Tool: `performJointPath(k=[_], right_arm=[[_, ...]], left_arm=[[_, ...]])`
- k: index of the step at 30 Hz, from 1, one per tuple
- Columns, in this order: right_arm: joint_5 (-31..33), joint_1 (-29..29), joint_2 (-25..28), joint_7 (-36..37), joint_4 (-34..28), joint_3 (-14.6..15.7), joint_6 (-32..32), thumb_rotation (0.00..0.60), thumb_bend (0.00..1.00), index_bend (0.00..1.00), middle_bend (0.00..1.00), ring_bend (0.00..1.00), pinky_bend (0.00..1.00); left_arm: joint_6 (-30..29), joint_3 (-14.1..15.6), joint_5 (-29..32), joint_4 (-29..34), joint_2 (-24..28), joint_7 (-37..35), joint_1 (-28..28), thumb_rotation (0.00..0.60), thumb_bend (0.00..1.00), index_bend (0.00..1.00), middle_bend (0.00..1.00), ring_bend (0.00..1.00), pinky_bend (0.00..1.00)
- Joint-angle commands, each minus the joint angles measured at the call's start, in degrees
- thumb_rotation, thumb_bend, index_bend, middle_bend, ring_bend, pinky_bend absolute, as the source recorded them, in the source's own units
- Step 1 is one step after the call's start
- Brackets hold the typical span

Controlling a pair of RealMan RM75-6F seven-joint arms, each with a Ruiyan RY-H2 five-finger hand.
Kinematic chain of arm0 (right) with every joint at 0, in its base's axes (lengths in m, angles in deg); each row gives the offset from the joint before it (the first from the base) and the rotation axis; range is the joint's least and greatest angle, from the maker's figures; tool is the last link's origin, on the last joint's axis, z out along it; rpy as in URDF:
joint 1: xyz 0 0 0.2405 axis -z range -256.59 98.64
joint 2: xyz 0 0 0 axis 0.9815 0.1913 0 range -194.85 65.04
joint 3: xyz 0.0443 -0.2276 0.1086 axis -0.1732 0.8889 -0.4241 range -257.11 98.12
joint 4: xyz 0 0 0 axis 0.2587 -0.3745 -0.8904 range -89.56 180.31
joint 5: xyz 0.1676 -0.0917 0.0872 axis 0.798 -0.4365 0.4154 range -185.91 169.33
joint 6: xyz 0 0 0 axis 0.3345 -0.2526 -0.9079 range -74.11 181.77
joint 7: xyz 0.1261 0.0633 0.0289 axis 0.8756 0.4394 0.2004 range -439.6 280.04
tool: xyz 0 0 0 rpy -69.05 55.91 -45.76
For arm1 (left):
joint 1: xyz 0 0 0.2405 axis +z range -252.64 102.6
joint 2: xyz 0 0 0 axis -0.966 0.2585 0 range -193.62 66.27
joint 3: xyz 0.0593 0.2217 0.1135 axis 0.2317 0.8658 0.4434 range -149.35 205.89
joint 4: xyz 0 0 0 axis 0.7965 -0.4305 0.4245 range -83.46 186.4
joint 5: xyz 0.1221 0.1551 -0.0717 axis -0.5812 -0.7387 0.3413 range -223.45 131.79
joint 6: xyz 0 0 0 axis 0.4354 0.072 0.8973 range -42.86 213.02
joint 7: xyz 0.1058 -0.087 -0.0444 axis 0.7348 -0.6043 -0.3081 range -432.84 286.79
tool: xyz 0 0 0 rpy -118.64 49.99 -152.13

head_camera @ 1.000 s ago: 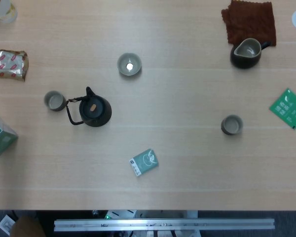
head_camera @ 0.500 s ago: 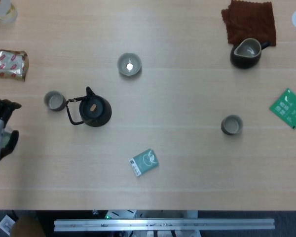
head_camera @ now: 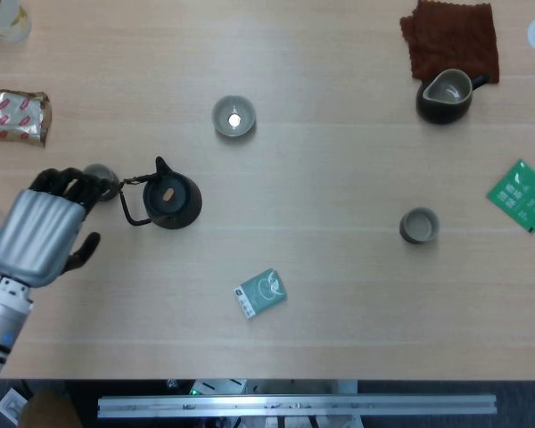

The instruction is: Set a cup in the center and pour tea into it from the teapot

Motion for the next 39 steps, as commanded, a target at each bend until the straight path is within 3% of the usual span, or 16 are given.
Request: performJointPath(k=[1,8,17,22,39], right_arm=[[0.2,0.0,0.1,-0.1,-0.1,-0.1,-0.1,0.6,0.22,0.31,0.31,0.18,0.3],[0.1,-0.4,0.3,0.3,-0.2,-0.2,-0.6,0.6,0.22,0.31,0.31,0.18,0.3],[0.4,-0.1,0.5,0.9,0.0,-0.1,-0.4,0.6,0.22,0.31,0.31,0.17,0.3],[0.5,0.3,0.7,1.2,-0.2,0.0,-0.2,0.6,0.22,0.31,0.31,0.17,0.3],[1.1,1.4,1.3,1.8,-0.5,0.1,0.6,0.6,0.22,0.31,0.31,0.17,0.3]], left_arm=[[3.0,-0.3,1.4,0.4,-1.0,0.4,-2.3,0.6,0.31,0.15,0.24,0.2,0.22],[8.5,-0.5,6.0,-0.1,-3.7,1.4,-6.1,0.6,0.29,0.02,0.16,0.11,0.17],[11.6,-1.0,13.4,-3.4,-8.7,5.2,-9.8,0.6,0.29,0.0,0.0,0.0,0.11],[13.2,-1.8,17.9,-6.3,-11.7,2.6,-11.3,0.6,0.28,0.0,0.0,0.0,0.05],[13.8,-0.9,24.5,-14.8,-16.9,4.6,-15.3,0.6,0.28,0.0,0.0,0.0,0.05]])
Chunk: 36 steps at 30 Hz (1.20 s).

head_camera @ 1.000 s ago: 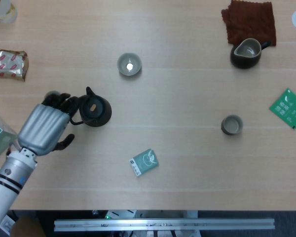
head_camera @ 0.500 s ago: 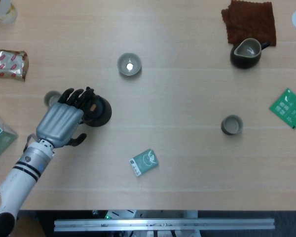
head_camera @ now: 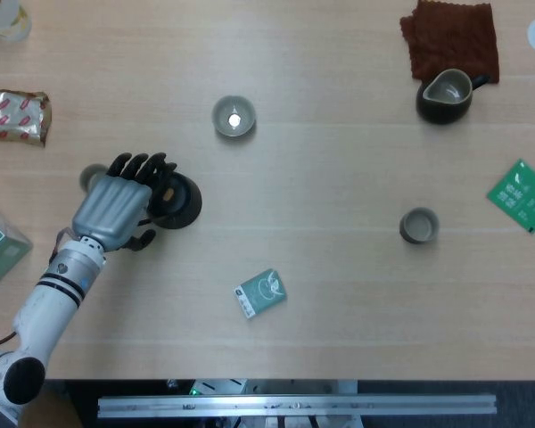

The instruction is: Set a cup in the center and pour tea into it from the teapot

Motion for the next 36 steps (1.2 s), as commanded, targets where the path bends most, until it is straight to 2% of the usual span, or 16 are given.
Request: performJointPath(k=[1,17,36], right_arm=[[0.0,0.1,0.1,0.1,0.0,0.0,0.1,0.6,0.22,0.31,0.31,0.17,0.3],[0.2,0.6,0.3,-0.2,-0.4,0.0,0.2,0.6,0.22,0.31,0.31,0.17,0.3],[0.5,1.3,0.3,0.3,-0.2,0.0,0.7,0.6,0.22,0.31,0.31,0.17,0.3]], left_arm=[[-0.3,0.3,0.7,-1.3,-0.7,0.7,-0.5,0.6,0.28,0.0,0.0,0.0,0.05],[-2.3,0.7,2.7,-8.6,-2.5,4.2,-2.7,0.6,0.28,0.0,0.0,0.0,0.05],[-2.6,-1.8,6.4,-14.2,-5.0,5.3,-5.7,0.6,0.28,0.0,0.0,0.0,0.05]])
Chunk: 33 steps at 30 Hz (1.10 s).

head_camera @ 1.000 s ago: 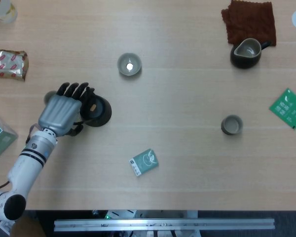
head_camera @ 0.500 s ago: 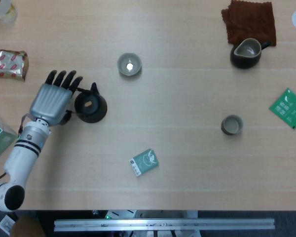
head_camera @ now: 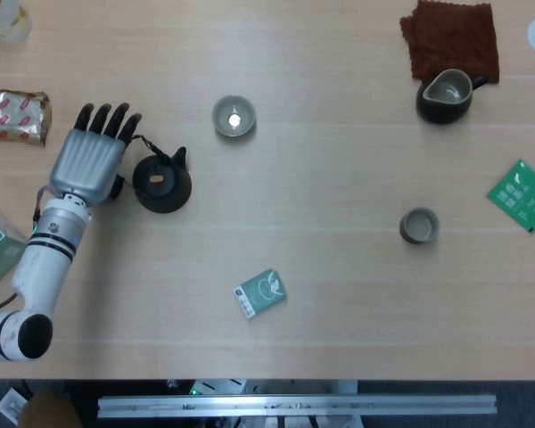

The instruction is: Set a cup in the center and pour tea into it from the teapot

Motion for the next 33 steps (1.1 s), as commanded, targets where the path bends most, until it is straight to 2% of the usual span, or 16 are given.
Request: performJointPath(k=[1,18,24,33], right_arm=[[0.0,0.1,0.0,0.1,0.1,0.0,0.0,0.6,0.22,0.31,0.31,0.17,0.3],[-0.3,0.0,0.3,-0.5,-0.8,0.0,-0.1,0.6,0.22,0.31,0.31,0.17,0.3],[-0.5,0.1,0.5,-0.8,-1.2,0.0,-0.1,0.6,0.22,0.31,0.31,0.17,0.3],[-0.6,0.2,0.6,-0.8,-1.3,0.1,-0.1,0.6,0.22,0.31,0.31,0.17,0.3]], left_arm=[[0.1,-0.3,0.4,-0.5,-0.4,0.4,-0.5,0.6,0.28,0.0,0.0,0.0,0.05],[0.7,-1.1,1.4,-4.5,-3.8,1.4,-3.3,0.6,0.28,0.0,0.0,0.0,0.05],[0.4,0.0,2.3,-2.0,-2.0,3.9,-3.4,0.6,0.28,0.0,0.0,0.0,0.05],[-0.5,0.8,5.5,2.2,0.6,7.8,-3.9,0.6,0.28,0.12,0.0,0.0,0.05]])
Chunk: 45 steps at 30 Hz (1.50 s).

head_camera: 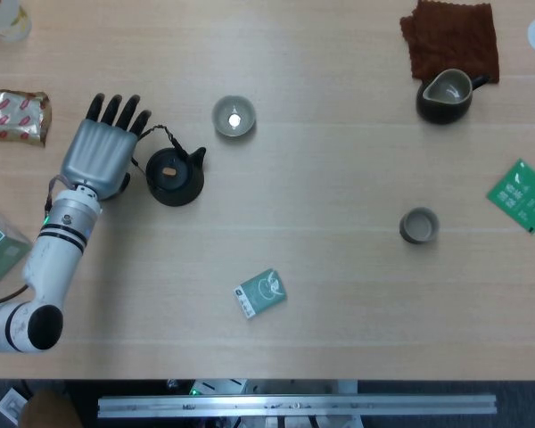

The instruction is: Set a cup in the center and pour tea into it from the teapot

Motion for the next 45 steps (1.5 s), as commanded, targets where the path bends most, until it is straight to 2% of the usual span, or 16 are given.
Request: performJointPath(k=[1,6,16,26,45], right_arm=[[0.0,0.1,0.0,0.1,0.1,0.0,0.0,0.6,0.22,0.31,0.31,0.17,0.3],[0.0,0.2,0.1,0.3,0.2,0.1,0.0,0.6,0.22,0.31,0.31,0.17,0.3],[0.4,0.3,0.1,0.5,0.3,0.1,-0.3,0.6,0.22,0.31,0.31,0.17,0.3],[0.7,0.5,0.1,0.7,0.6,0.1,-0.3,0.6,0.22,0.31,0.31,0.17,0.3],[0.3,0.6,0.3,0.4,0.1,0.1,0.0,0.6,0.22,0.31,0.31,0.17,0.3]], left_arm=[[0.4,0.4,2.2,0.9,0.8,1.9,-0.6,0.6,0.28,0.12,0.0,0.0,0.05],[0.8,0.9,5.7,1.1,0.5,5.0,-1.9,0.6,0.28,0.15,0.0,0.0,0.01],[0.9,0.8,8.5,0.6,-1.2,6.3,-3.8,0.6,0.28,0.15,0.0,0.0,0.0],[0.5,1.8,7.1,3.0,-1.2,6.6,-5.1,0.6,0.28,0.15,0.0,0.0,0.0],[-2.1,4.8,3.6,12.1,3.4,7.0,-5.2,0.6,0.28,0.16,0.0,0.0,0.0]])
